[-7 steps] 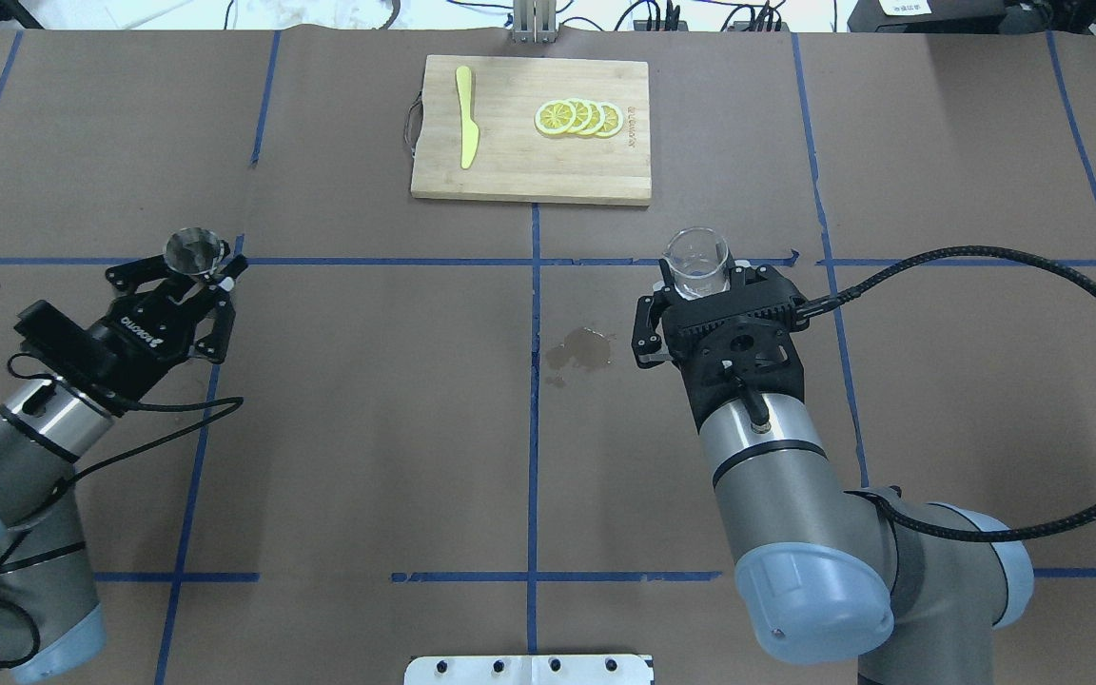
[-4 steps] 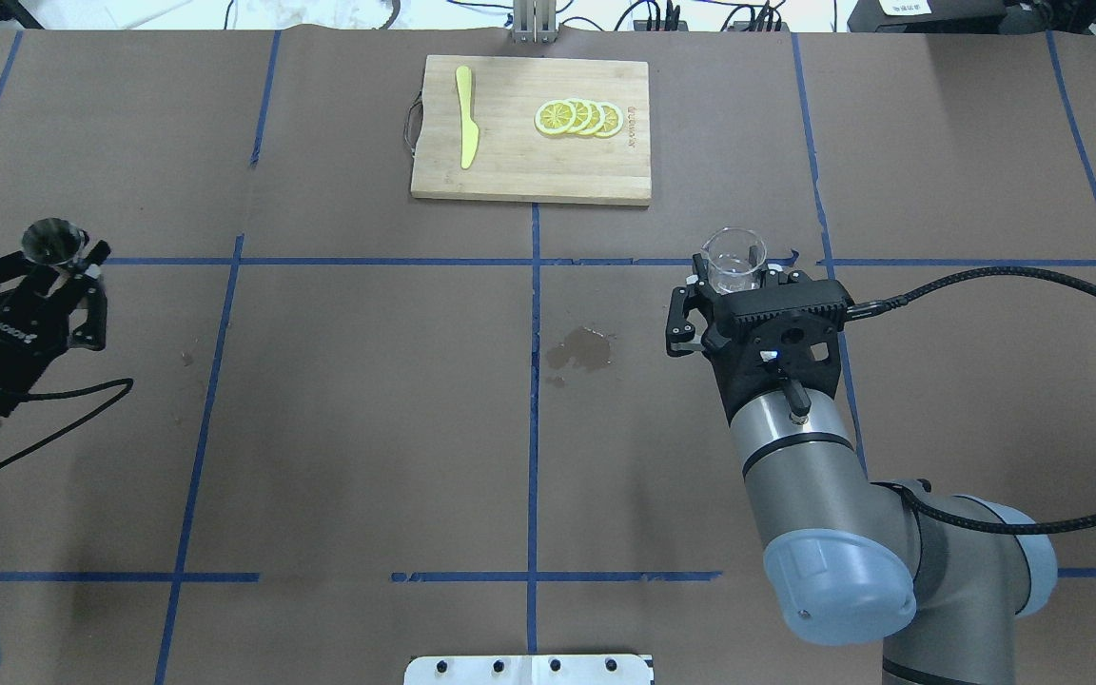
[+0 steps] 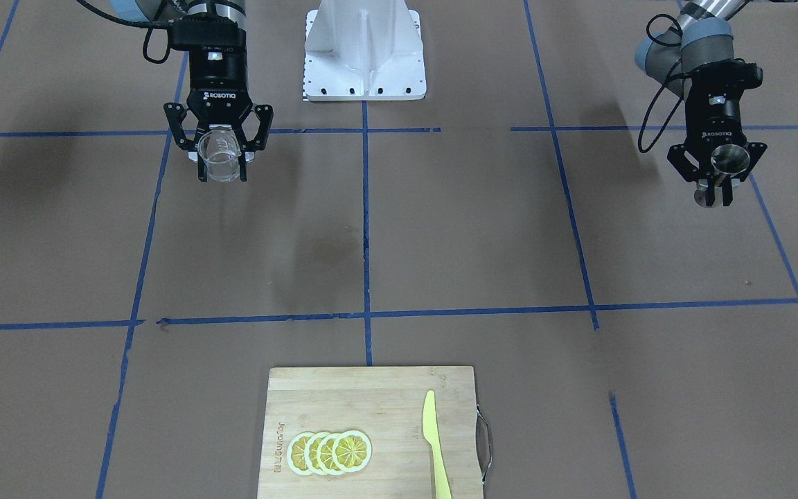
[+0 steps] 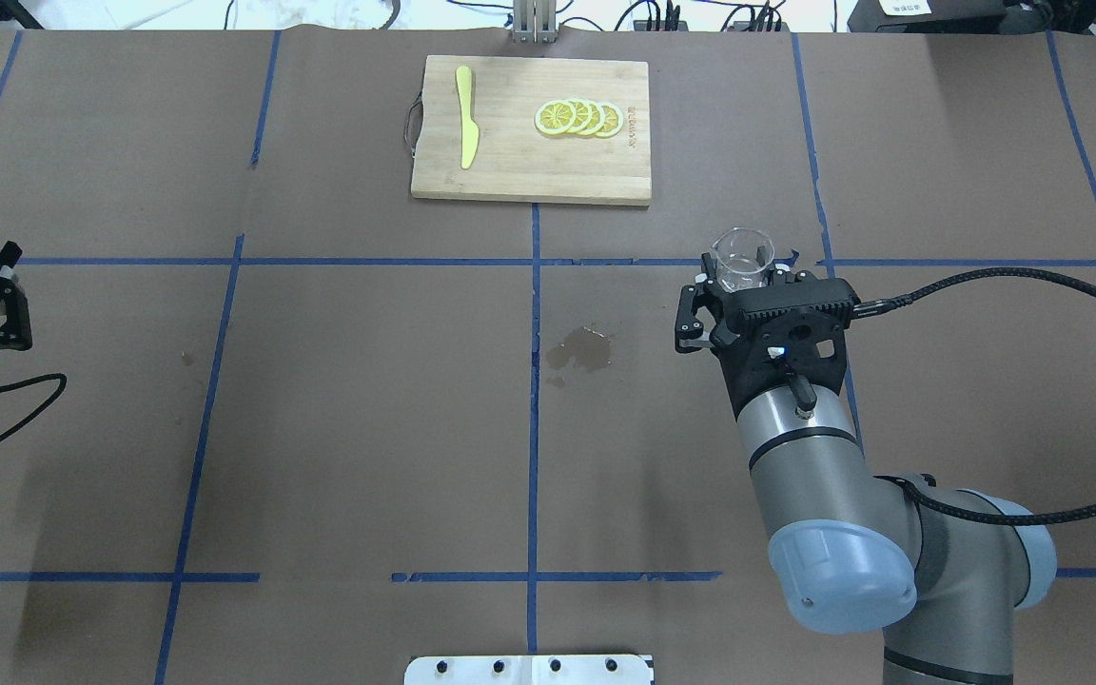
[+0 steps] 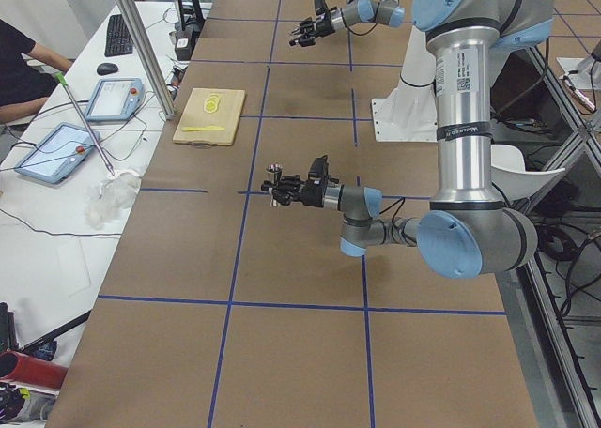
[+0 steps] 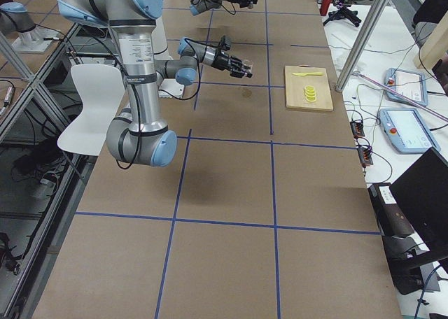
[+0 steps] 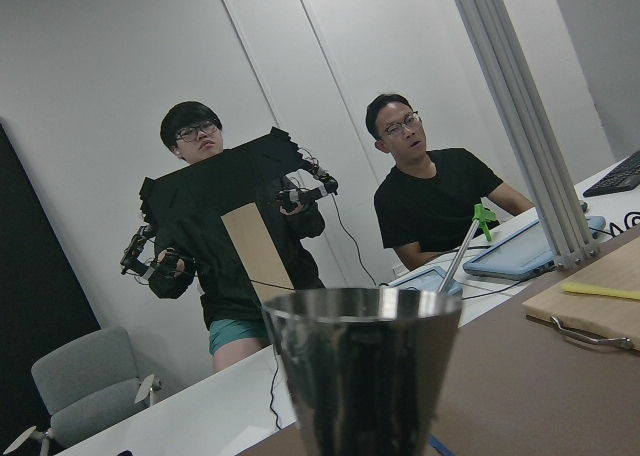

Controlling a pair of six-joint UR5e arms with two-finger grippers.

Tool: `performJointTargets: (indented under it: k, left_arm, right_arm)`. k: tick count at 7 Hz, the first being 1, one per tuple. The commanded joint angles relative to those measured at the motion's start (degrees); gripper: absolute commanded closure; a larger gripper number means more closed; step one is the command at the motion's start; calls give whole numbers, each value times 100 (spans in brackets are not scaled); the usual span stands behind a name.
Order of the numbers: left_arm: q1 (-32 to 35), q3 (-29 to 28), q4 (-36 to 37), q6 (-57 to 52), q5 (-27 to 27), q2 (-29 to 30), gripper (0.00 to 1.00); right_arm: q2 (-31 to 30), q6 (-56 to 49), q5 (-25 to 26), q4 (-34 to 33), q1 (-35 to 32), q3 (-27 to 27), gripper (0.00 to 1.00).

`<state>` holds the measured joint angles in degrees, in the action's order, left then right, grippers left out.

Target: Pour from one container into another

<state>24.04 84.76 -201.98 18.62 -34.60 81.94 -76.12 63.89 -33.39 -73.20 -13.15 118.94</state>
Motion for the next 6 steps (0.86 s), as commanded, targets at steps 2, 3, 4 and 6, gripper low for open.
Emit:
performJointTargets:
  k: [2,3,4,6]
  left_arm:
    - [-1124,-259,1,282,942,-20,100]
    - [-1278,-250,-8,308,955,-20,100]
    - [-1340,-241,-104,361,947,-46,100]
    - [-1498,-250,-465,1325,1016,-47,100]
  right_arm:
    - [18,9,-1,-1,14,-55,100]
    - [18,9,-1,7,14,-55,100]
    - [18,9,-1,8,23,-72,100]
    - [18,9,-1,8,23,-108,100]
